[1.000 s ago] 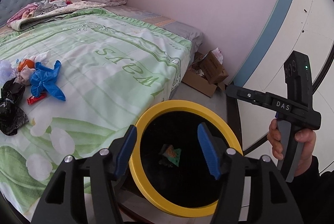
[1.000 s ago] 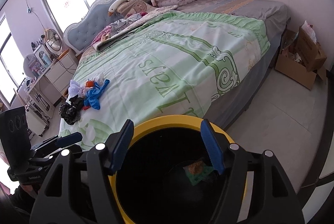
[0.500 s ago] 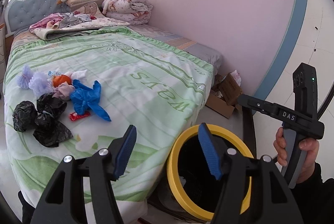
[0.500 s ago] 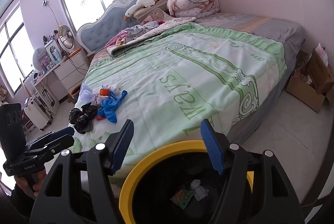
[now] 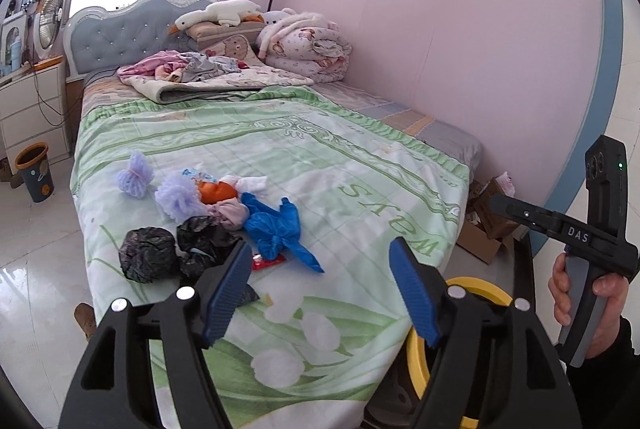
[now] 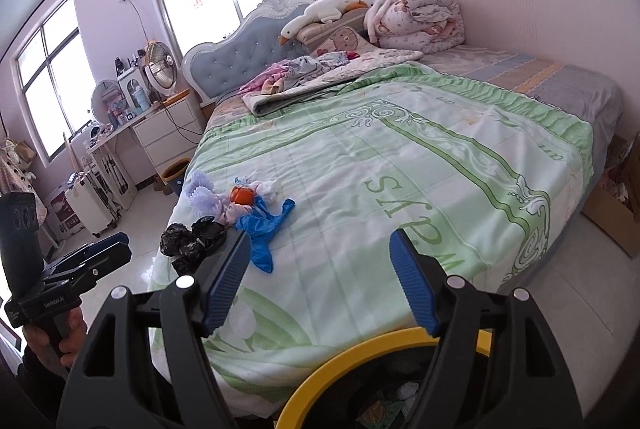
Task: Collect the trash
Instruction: 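Move both grippers back toward the trash on the bed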
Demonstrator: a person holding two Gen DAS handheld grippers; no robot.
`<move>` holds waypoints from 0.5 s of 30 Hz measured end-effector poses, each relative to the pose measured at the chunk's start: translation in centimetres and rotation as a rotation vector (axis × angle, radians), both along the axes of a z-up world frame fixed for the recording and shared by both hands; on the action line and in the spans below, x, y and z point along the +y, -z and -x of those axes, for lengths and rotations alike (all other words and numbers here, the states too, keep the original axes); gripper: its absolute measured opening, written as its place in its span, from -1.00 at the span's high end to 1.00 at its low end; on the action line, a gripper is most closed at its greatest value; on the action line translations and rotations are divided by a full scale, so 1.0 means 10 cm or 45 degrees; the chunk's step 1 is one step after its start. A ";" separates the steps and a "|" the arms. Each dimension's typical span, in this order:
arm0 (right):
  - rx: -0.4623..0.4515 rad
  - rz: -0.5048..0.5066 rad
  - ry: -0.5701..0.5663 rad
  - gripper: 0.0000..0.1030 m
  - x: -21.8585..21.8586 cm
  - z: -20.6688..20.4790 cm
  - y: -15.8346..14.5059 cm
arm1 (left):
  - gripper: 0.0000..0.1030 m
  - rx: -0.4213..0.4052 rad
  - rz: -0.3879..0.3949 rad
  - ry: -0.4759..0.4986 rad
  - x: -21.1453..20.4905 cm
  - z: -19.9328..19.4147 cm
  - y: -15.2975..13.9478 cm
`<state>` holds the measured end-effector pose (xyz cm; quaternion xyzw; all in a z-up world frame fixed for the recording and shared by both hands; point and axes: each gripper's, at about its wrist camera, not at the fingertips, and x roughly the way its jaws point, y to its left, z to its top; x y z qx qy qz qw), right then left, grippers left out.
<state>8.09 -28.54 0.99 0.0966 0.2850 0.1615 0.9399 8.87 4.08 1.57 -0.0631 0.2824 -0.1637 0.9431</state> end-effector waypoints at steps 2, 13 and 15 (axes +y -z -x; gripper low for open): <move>-0.011 0.009 -0.014 -0.35 0.08 -0.06 -0.02 | -0.35 -0.005 -0.005 -0.037 0.11 -0.03 -0.01; -0.037 0.026 -0.102 -0.42 0.61 -0.46 -0.05 | -0.53 0.000 -0.023 -0.195 0.64 -0.17 -0.01; -0.040 0.040 -0.114 -0.43 0.70 -0.53 -0.04 | -0.56 0.005 -0.025 -0.221 0.72 -0.20 0.02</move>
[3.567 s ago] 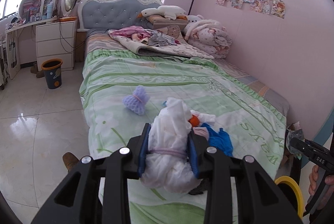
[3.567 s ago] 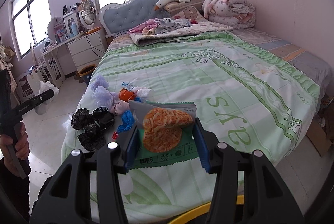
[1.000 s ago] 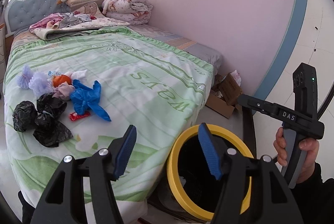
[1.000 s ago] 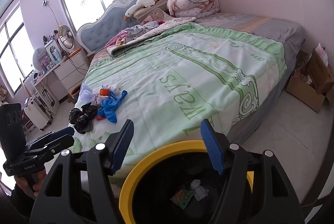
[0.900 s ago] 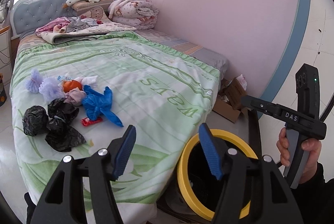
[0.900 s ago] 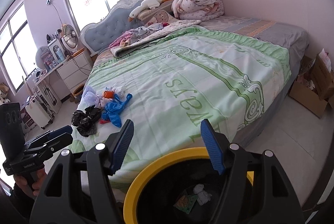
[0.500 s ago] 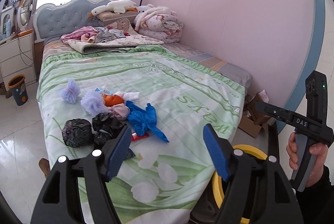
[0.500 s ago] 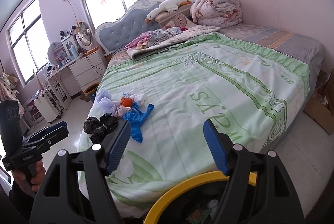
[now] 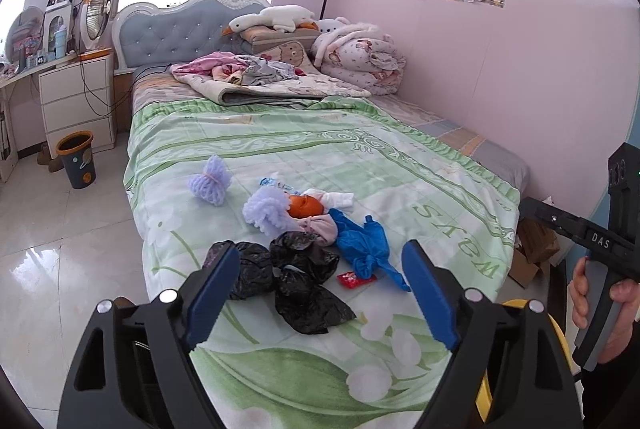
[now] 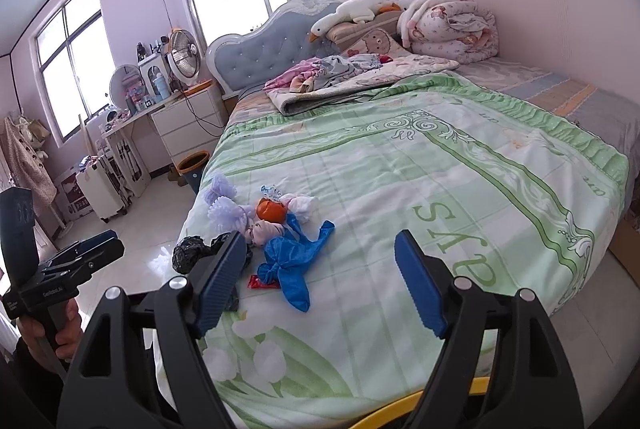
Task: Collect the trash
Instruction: 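Move both grippers back toward the trash on the bed, then grasp the blue glove with the right gripper while the left gripper grasps the black bag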
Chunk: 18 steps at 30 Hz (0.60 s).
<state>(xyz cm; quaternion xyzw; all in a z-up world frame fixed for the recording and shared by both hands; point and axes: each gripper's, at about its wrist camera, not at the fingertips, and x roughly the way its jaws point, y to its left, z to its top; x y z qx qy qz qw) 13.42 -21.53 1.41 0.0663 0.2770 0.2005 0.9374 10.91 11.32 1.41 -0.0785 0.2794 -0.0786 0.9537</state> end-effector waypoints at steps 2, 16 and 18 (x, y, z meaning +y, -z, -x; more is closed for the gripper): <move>0.005 0.007 -0.023 -0.44 0.11 -0.08 0.02 | -0.57 0.006 -0.003 -0.019 0.07 -0.03 0.02; 0.078 0.126 -0.084 -0.50 0.74 -0.66 0.36 | -0.64 0.122 0.004 -0.136 0.53 -0.36 0.38; 0.093 0.151 -0.085 -0.50 0.80 -0.76 0.44 | -0.64 0.143 0.001 -0.146 0.57 -0.42 0.45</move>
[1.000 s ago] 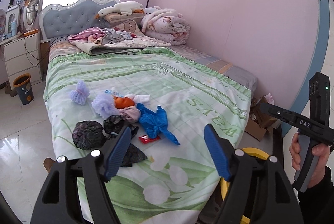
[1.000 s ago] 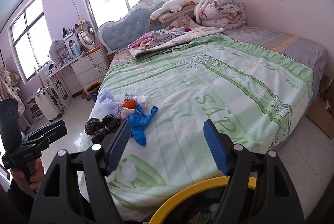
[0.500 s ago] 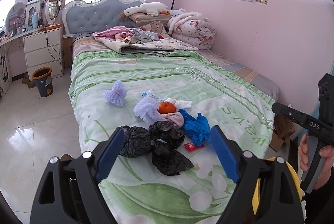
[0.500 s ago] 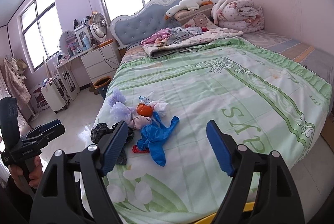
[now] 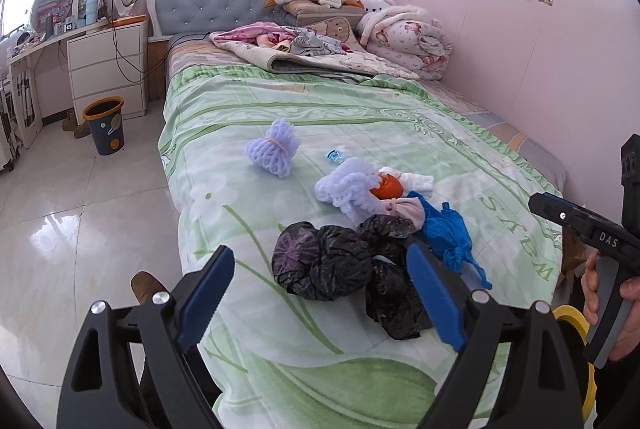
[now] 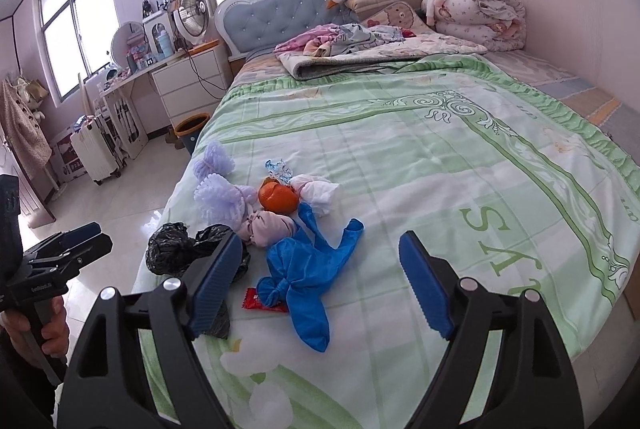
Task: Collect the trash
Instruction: 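Grasp the blue glove with the right gripper while the left gripper grasps the black bag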
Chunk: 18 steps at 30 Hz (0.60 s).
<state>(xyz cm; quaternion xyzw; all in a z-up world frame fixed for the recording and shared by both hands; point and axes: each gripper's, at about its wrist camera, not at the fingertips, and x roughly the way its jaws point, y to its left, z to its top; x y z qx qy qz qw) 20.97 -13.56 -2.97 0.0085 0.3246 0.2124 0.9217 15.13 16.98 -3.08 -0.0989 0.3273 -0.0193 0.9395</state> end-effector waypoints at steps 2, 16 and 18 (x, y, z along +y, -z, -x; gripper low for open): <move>0.012 0.029 -0.001 -0.50 0.05 -0.09 0.08 | -0.64 0.018 -0.003 -0.006 0.04 -0.07 0.07; 0.113 0.160 -0.064 -0.50 0.39 -0.49 0.56 | -0.64 0.116 -0.011 0.001 0.10 -0.42 0.41; 0.117 0.190 -0.080 -0.50 0.45 -0.52 0.61 | -0.64 0.124 -0.011 -0.002 0.09 -0.46 0.44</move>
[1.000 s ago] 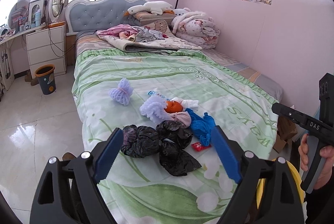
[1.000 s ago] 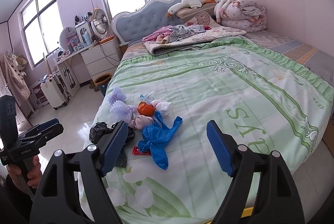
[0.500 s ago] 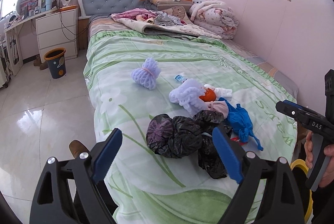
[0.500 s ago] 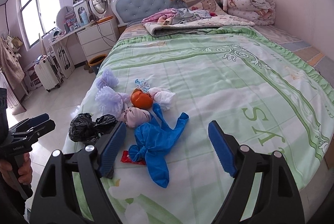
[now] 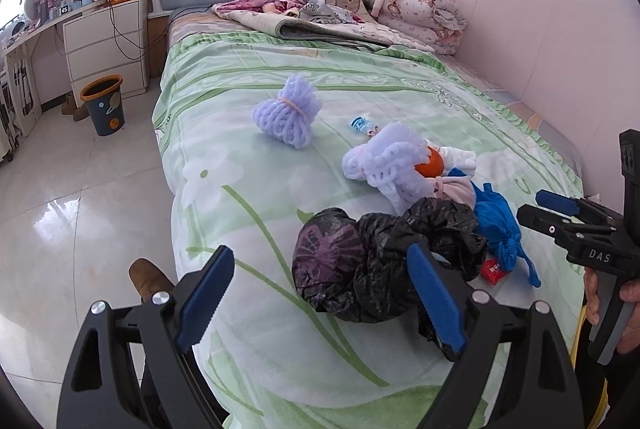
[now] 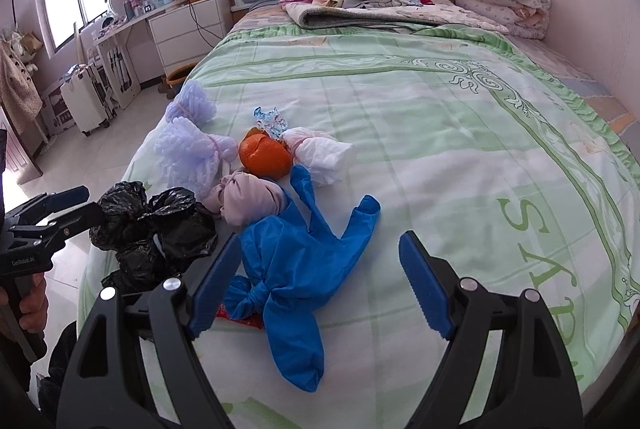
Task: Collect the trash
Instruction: 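Grasp the blue glove with the right gripper while the left gripper grasps the black bag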
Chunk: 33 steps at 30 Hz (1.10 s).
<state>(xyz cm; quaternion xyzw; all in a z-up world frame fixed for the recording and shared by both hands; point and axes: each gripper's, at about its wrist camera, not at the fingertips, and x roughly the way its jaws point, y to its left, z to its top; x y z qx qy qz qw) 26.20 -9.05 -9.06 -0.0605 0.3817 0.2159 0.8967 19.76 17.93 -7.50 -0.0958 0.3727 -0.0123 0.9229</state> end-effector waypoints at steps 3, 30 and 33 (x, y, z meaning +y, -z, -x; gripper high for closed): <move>-0.005 0.050 -0.018 -0.50 0.08 -0.07 0.09 | -0.64 0.014 0.016 -0.003 0.01 -0.06 0.05; 0.030 0.128 -0.119 0.48 0.51 -0.28 0.40 | 0.16 -0.021 0.161 0.150 -0.06 -0.19 0.25; 0.045 0.091 -0.109 0.49 0.46 -0.28 0.36 | 0.17 -0.032 0.159 0.146 -0.05 -0.14 0.23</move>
